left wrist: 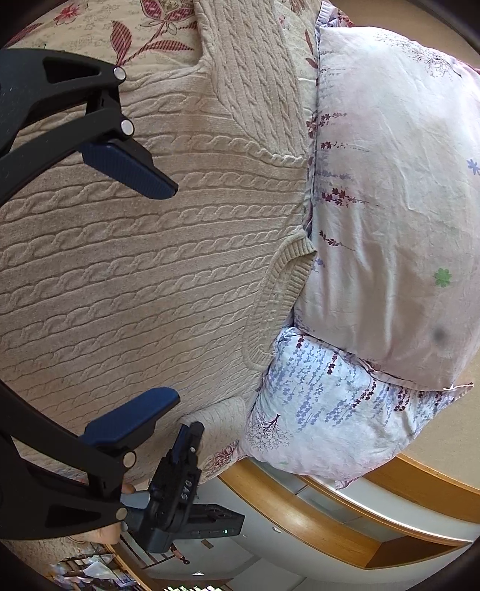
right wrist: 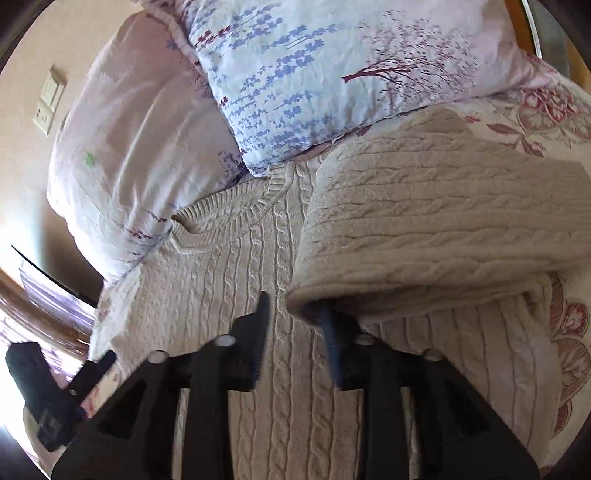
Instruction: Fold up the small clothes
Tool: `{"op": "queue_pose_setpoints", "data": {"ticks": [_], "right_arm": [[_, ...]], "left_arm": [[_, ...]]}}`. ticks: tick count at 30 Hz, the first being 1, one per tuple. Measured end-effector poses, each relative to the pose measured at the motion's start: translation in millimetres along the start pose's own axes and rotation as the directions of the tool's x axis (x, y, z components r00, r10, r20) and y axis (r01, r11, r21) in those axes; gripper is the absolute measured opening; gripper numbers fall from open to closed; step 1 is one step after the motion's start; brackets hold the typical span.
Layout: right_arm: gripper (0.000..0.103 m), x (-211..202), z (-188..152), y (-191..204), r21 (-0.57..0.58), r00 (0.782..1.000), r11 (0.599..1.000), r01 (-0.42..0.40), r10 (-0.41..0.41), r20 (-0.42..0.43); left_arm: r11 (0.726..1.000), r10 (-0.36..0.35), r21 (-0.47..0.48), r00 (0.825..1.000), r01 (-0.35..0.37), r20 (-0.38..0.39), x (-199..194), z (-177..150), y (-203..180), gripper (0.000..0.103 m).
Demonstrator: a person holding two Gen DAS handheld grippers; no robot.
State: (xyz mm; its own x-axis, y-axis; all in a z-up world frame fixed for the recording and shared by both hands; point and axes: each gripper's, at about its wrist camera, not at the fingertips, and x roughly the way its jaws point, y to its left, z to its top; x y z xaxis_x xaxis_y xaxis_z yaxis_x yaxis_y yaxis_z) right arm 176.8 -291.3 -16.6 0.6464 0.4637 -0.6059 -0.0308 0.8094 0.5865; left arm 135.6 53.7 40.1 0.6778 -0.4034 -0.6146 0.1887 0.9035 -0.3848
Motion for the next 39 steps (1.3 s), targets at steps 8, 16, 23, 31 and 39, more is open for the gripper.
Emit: {"op": "queue_pose_setpoints", "data": {"ticks": [8, 16, 23, 31, 39], "right_arm": [[0.07, -81, 3, -62, 0.267, 0.989, 0.964, -0.005, -0.035, 0.145], [0.061, -80, 7, -142, 0.553, 0.982, 0.833, -0.002, -0.102, 0.158], [0.026, -72, 26, -158, 0.559, 0.949, 0.823, 0.095, -0.244, 0.198], [0.01, -77, 51, -99, 0.327, 0.913, 0.935, 0.136, -0.246, 0.325], [0.009, -13, 43, 40, -0.052, 0.966, 0.994, -0.1, 0.11, 0.236]], "left_arm": [[0.999, -0.019, -0.028, 0.999, 0.018, -0.027, 3, -1, 4, 0.101], [0.998, 0.051, 0.022, 0.999, -0.051, -0.008, -26, 7, 5, 0.101], [0.99, 0.127, 0.061, 0.99, -0.131, 0.064, -47, 17, 23, 0.101], [0.995, -0.007, -0.1, 0.999, 0.011, 0.039, -42, 19, 56, 0.101], [0.977, -0.138, -0.155, 0.988, 0.147, 0.07, -37, 23, 54, 0.101]]}}
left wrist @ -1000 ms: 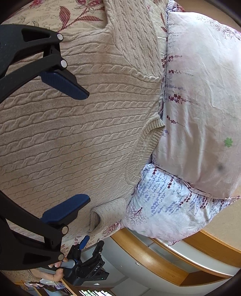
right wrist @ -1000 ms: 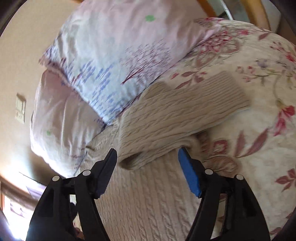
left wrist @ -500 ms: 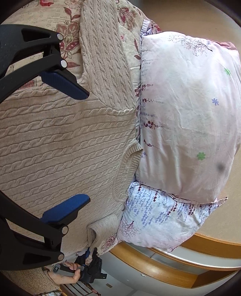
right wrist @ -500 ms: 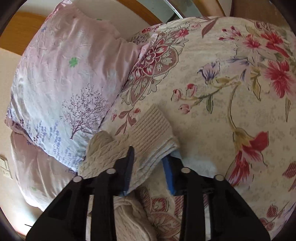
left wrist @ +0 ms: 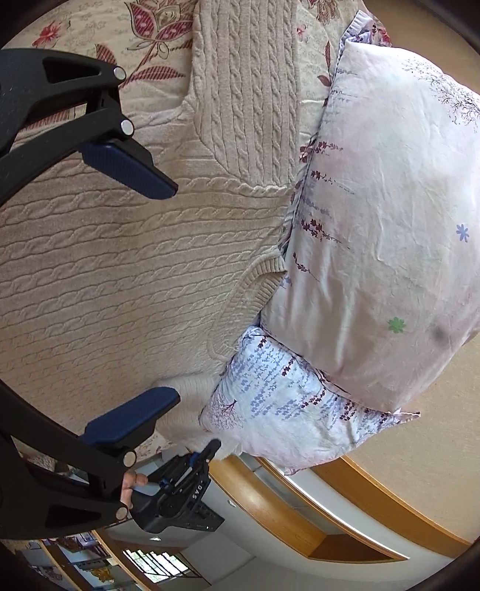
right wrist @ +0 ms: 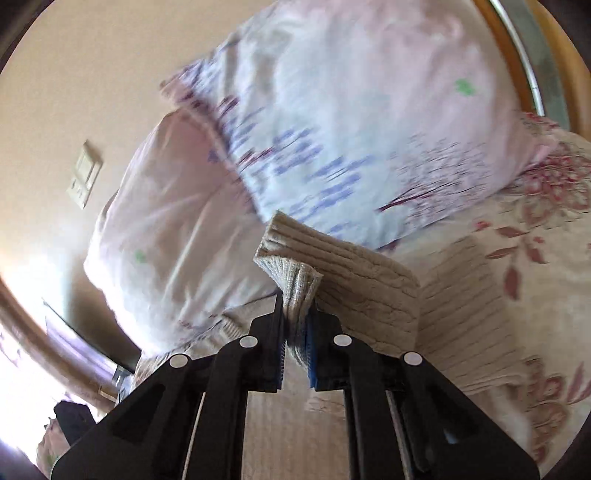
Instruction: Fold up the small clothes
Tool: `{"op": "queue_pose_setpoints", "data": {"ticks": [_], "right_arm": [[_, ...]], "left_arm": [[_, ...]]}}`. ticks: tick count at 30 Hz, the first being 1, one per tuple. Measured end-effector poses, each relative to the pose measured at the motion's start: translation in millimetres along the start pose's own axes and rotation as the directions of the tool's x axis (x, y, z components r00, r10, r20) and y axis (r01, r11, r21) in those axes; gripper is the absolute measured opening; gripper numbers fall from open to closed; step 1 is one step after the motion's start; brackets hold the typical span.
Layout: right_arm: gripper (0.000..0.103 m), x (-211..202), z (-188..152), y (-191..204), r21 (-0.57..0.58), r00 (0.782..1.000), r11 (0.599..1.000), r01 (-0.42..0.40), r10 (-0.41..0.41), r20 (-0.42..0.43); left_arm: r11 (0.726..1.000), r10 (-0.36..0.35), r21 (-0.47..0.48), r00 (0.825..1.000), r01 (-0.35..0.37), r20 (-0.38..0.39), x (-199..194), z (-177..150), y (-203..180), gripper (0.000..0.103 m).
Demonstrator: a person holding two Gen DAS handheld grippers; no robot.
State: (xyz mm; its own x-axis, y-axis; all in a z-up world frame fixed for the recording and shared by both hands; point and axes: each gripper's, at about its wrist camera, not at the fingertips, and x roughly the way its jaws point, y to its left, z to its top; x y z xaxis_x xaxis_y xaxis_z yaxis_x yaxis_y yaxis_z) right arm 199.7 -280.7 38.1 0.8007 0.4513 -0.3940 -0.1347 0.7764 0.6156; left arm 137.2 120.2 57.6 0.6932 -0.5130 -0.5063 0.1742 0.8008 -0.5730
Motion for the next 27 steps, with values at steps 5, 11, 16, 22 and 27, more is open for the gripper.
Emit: {"op": "queue_pose_setpoints", "data": {"ticks": [5, 11, 16, 22, 27], "right_arm": [[0.01, 77, -46, 50, -0.054, 0.964, 0.992, -0.118, 0.101, -0.248], [0.072, 83, -71, 55, -0.004, 0.914, 0.985, -0.173, 0.159, -0.373], [0.071, 6, -56, 0, 0.191, 0.965, 0.974, -0.122, 0.162, -0.207], [0.055, -49, -56, -79, 0.438, 0.992, 0.898, 0.039, 0.017, -0.123], [0.047, -41, -55, -102, 0.506, 0.991, 0.857, 0.095, -0.033, -0.131]], "left_arm": [[0.993, -0.083, -0.085, 0.997, 0.083, -0.001, 8, 5, 1, 0.1], [0.974, -0.147, -0.183, 0.987, 0.133, -0.065, 39, 5, 1, 0.092], [0.952, -0.167, -0.285, 0.971, 0.113, -0.172, 77, -1, 2, 0.078], [0.94, -0.174, -0.33, 0.956, 0.09, -0.236, 109, -7, -15, 0.069], [0.921, -0.155, -0.384, 0.961, 0.056, -0.23, 129, -3, -14, 0.048]]}}
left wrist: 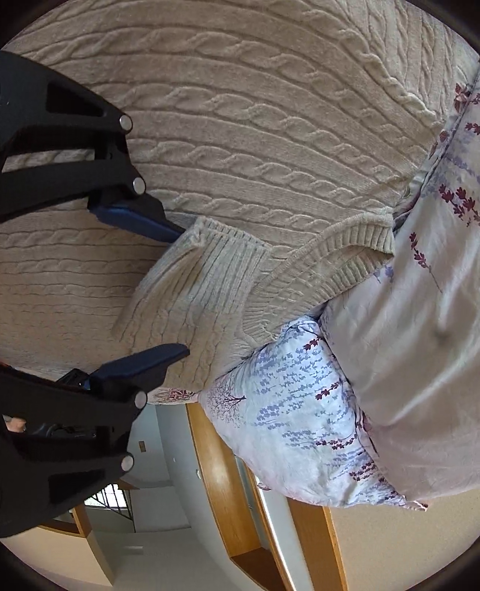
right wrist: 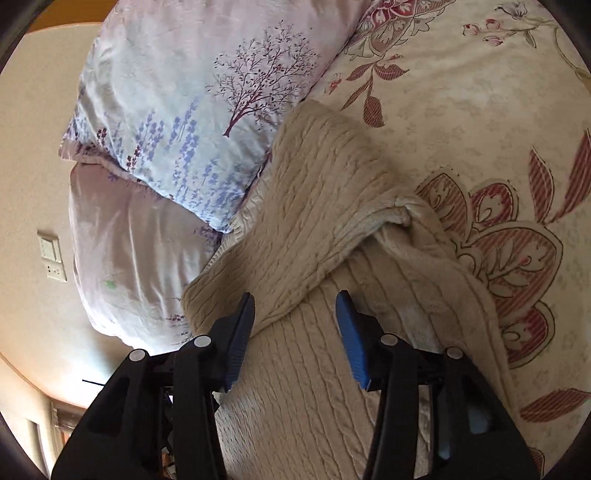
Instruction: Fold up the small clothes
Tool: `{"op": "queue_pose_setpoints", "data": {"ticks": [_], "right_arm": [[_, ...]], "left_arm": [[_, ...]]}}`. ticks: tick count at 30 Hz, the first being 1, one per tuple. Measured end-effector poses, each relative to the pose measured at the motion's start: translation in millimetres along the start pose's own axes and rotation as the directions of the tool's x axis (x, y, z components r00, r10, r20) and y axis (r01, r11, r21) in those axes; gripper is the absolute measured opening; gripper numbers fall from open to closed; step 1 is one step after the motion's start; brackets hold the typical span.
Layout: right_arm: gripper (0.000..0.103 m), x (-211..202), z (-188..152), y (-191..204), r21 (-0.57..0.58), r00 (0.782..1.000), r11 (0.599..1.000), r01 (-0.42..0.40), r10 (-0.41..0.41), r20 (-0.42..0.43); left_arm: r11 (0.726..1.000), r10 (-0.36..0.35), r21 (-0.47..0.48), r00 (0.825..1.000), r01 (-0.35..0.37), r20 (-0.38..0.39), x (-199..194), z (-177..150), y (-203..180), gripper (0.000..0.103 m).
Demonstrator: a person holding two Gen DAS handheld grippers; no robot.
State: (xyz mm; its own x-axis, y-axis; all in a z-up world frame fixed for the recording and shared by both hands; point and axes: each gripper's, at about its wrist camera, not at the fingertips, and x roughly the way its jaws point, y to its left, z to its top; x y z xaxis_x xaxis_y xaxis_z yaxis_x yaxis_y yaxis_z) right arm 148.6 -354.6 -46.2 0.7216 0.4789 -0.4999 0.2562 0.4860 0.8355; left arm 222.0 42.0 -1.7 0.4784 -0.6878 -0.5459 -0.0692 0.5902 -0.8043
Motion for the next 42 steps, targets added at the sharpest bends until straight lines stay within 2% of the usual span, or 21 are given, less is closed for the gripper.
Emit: {"op": "queue_pose_setpoints", "data": {"ticks": [4, 5, 6, 8, 9, 11, 14, 16, 19, 22, 26, 28, 29, 30, 31, 32, 33, 35, 37, 40, 42], "right_arm": [[0.046, -1, 9, -4, 0.008, 0.991, 0.997, 0.076, -0.076, 0.11], [0.039, 1, 12, -4, 0.015, 0.988, 0.996, 0.084, -0.085, 0.128], [0.028, 2, 14, -5, 0.012, 0.986, 0.996, 0.094, -0.095, 0.137], [0.014, 5, 17, -2, -0.023, 0.984, 0.994, 0.108, -0.104, 0.147], [0.012, 3, 16, -2, -0.033, 0.983, 0.994, 0.104, -0.097, 0.154], [0.01, -2, 15, -3, -0.04, 0.982, 0.996, 0.08, -0.072, 0.175], [0.009, 0, 14, -8, -0.035, 0.984, 0.997, 0.071, -0.064, 0.164], [0.009, 2, 11, -8, -0.041, 0.986, 0.997, 0.073, -0.066, 0.155], [0.009, 1, 8, -5, -0.058, 0.983, 0.994, 0.089, -0.078, 0.169], [0.008, 2, 7, -8, -0.049, 0.983, 0.992, 0.116, -0.108, 0.149], [0.009, 6, 4, -3, -0.098, 0.974, 0.978, 0.185, -0.169, 0.154], [0.013, 5, 3, 1, -0.114, 0.974, 0.975, 0.193, -0.176, 0.142], [0.021, 3, 2, 1, -0.111, 0.977, 0.977, 0.182, -0.167, 0.132], [0.026, 1, 1, 1, -0.113, 0.981, 0.98, 0.164, -0.15, 0.119], [0.041, -2, -1, 2, -0.122, 0.985, 0.982, 0.147, -0.134, 0.11], [0.057, -5, -3, 6, -0.138, 0.988, 0.982, 0.13, -0.116, 0.103], [0.068, -9, -7, 10, -0.161, 0.99, 0.981, 0.112, -0.097, 0.099], [0.073, -19, -16, 20, -0.228, 0.992, 0.969, 0.092, -0.07, 0.103], [0.076, -26, -26, 31, -0.309, 0.994, 0.948, 0.068, -0.039, 0.099], [0.079, -28, -44, 42, -0.412, 0.997, 0.911, 0.02, 0.012, 0.075], [0.079, -25, -55, 46, -0.46, 0.998, 0.888, -0.017, 0.043, 0.046]], "left_arm": [[0.999, 0.036, 0.012, 0.999, -0.037, 0.038, 7, 14, 2, 0.011], [0.998, 0.053, 0.022, 0.997, -0.054, 0.052, 7, 18, 2, 0.009], [0.997, 0.069, 0.035, 0.995, -0.072, 0.074, 4, 22, 3, 0.008], [0.992, 0.098, 0.062, 0.985, -0.107, 0.139, -11, 29, 4, 0.007], [0.99, 0.11, 0.07, 0.977, -0.124, 0.182, -22, 32, 6, 0.007], [0.987, 0.127, 0.067, 0.964, -0.147, 0.235, -42, 38, 13, 0.007], [0.983, 0.164, 0.047, 0.96, -0.179, 0.226, -53, 41, 30, 0.007], [0.97, 0.215, 0.067, 0.955, -0.233, 0.202, -51, 37, 37, 0.007], [0.96, 0.252, 0.08, 0.951, -0.269, 0.181, -46, 29, 42, 0.007], [0.951, 0.268, 0.1, 0.942, -0.292, 0.201, -47, 25, 42, 0.007], [0.939, 0.296, 0.114, 0.931, -0.325, 0.214, -45, 22, 40, 0.01], [0.944, 0.28, 0.117, 0.938, -0.308, 0.204, -49, 21, 39, 0.016], [0.947, 0.272, 0.115, 0.94, -0.299, 0.206, -55, 19, 39, 0.02], [0.95, 0.261, 0.12, 0.943, -0.289, 0.209, -62, 17, 38, 0.034], [0.954, 0.241, 0.128, 0.946, -0.272, 0.215, -71, 14, 37, 0.049], [0.957, 0.221, 0.137, 0.949, -0.255, 0.225, -83, 10, 36, 0.055], [0.96, 0.202, 0.145, 0.95, -0.241, 0.24, -97, 7, 36, 0.064], [0.962, 0.182, 0.145, 0.942, -0.23, 0.283, -129, 1, 42, 0.067], [0.967, 0.188, 0.103, 0.925, -0.234, 0.33, -164, 0, 56, 0.067], [0.966, 0.247, -0.035, 0.879, -0.255, 0.408, -211, -6, 90, 0.065], [0.955, 0.296, -0.141, 0.847, -0.26, 0.443, -235, -4, 113, 0.065]]}}
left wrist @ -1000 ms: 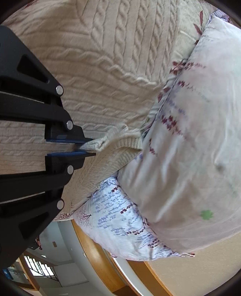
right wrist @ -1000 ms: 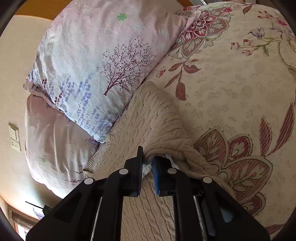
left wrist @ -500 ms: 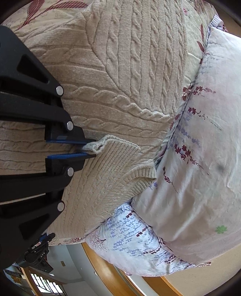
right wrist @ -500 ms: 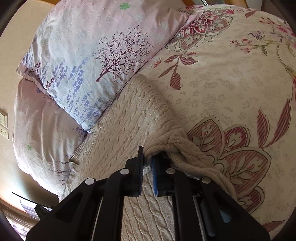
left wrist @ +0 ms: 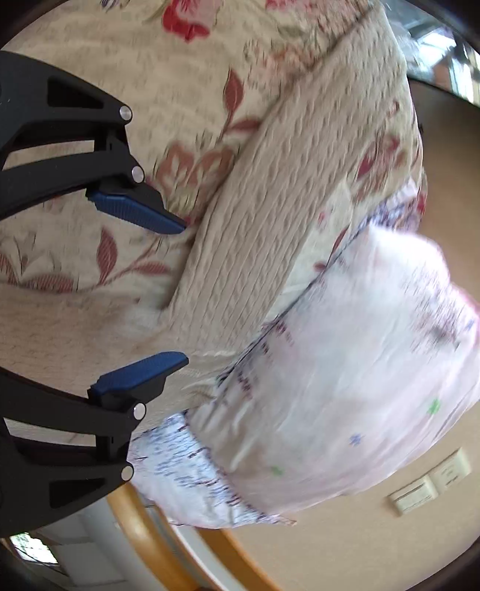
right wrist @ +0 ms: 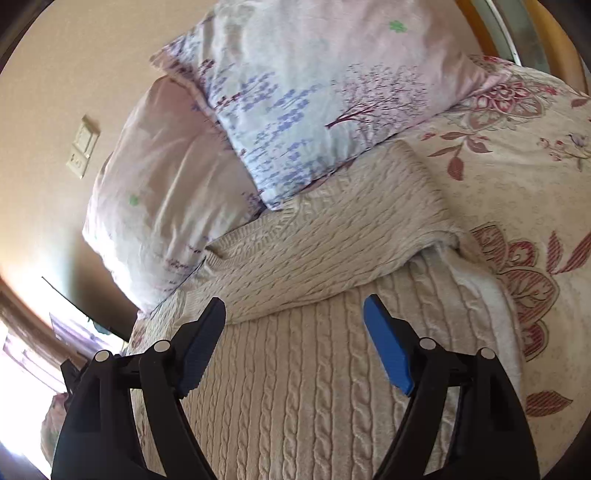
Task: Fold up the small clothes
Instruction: 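Grasp the other sleeve cuff with the left gripper while the right gripper releases, then fold the held sleeve across the body with the left gripper and release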
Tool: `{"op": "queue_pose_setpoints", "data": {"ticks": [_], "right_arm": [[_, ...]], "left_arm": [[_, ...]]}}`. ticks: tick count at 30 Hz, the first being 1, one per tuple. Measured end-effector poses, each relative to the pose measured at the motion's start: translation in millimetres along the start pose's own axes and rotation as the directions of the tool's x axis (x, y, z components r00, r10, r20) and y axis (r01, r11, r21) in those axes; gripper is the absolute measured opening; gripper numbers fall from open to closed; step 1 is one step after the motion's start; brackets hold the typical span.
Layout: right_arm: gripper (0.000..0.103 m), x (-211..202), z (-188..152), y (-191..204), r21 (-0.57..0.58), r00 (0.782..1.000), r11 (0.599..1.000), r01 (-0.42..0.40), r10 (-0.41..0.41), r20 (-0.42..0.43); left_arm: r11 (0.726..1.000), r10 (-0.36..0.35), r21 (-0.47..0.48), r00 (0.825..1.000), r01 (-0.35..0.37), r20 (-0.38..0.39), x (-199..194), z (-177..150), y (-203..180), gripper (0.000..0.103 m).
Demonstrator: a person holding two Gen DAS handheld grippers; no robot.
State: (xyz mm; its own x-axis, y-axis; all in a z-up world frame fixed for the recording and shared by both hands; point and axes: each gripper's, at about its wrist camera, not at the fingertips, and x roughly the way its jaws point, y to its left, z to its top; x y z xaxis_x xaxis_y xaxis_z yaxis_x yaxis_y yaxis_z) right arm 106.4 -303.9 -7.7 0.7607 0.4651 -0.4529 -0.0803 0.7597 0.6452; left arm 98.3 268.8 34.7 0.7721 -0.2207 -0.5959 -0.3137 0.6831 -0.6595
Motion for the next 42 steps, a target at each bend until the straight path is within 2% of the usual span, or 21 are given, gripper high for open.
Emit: {"op": "queue_pose_setpoints", "data": {"ticks": [3, 6, 11, 16, 23, 26, 29, 32, 36, 38, 40, 42], "right_arm": [[0.079, 10, -11, 9, -0.038, 0.998, 0.998, -0.056, 0.055, -0.034], [0.079, 16, -18, 12, -0.054, 0.994, 0.994, -0.096, 0.093, -0.057], [0.083, 13, -21, 13, -0.075, 0.992, 0.991, -0.115, 0.112, -0.051], [0.083, 14, -20, 4, -0.031, 0.988, 0.989, -0.148, 0.146, -0.06], [0.083, 14, -21, 5, -0.029, 0.979, 0.981, -0.194, 0.192, -0.068], [0.083, 13, -21, 4, -0.021, 0.974, 0.975, -0.219, 0.217, -0.065], [0.084, 12, -20, 2, -0.008, 0.969, 0.971, -0.24, 0.239, -0.061], [0.084, 12, -20, 1, 0.001, 0.966, 0.968, -0.251, 0.251, -0.057], [0.084, 10, -19, -1, 0.007, 0.963, 0.964, -0.265, 0.265, -0.049], [0.084, 8, -20, -2, 0.011, 0.962, 0.963, -0.268, 0.268, -0.043], [0.084, 7, -20, -2, 0.014, 0.962, 0.962, -0.271, 0.271, -0.04], [0.084, 7, -20, -3, 0.016, 0.961, 0.962, -0.273, 0.273, -0.037]], "left_arm": [[0.989, 0.062, -0.133, 0.998, -0.059, 0.023, -7, 15, 32, 0.06], [0.969, 0.079, -0.235, 0.997, -0.071, 0.024, -2, 23, 49, 0.055], [0.937, 0.076, -0.347, 0.994, -0.045, 0.076, 3, 38, 68, 0.048], [0.901, 0.072, -0.434, 0.99, -0.013, 0.12, 8, 49, 85, 0.031], [0.846, 0.039, -0.531, 0.987, 0.05, 0.154, 14, 58, 102, 0.008], [0.864, 0.017, -0.496, 0.981, 0.083, 0.194, 11, 62, 84, 0.007], [0.896, -0.099, -0.405, 0.972, 0.18, 0.213, 10, 64, 43, 0.007], [0.919, -0.23, -0.278, 0.954, 0.279, 0.194, 12, 57, -13, 0.007], [0.902, -0.396, -0.136, 0.911, 0.409, 0.117, 31, 29, -88, 0.007], [0.89, -0.443, -0.085, 0.894, 0.447, 0.063, 47, 7, -116, 0.007], [0.893, -0.449, -0.052, 0.894, 0.448, -0.002, 70, -19, -138, 0.007], [0.905, -0.424, -0.061, 0.902, 0.42, -0.08, 95, -48, -146, 0.007]]}}
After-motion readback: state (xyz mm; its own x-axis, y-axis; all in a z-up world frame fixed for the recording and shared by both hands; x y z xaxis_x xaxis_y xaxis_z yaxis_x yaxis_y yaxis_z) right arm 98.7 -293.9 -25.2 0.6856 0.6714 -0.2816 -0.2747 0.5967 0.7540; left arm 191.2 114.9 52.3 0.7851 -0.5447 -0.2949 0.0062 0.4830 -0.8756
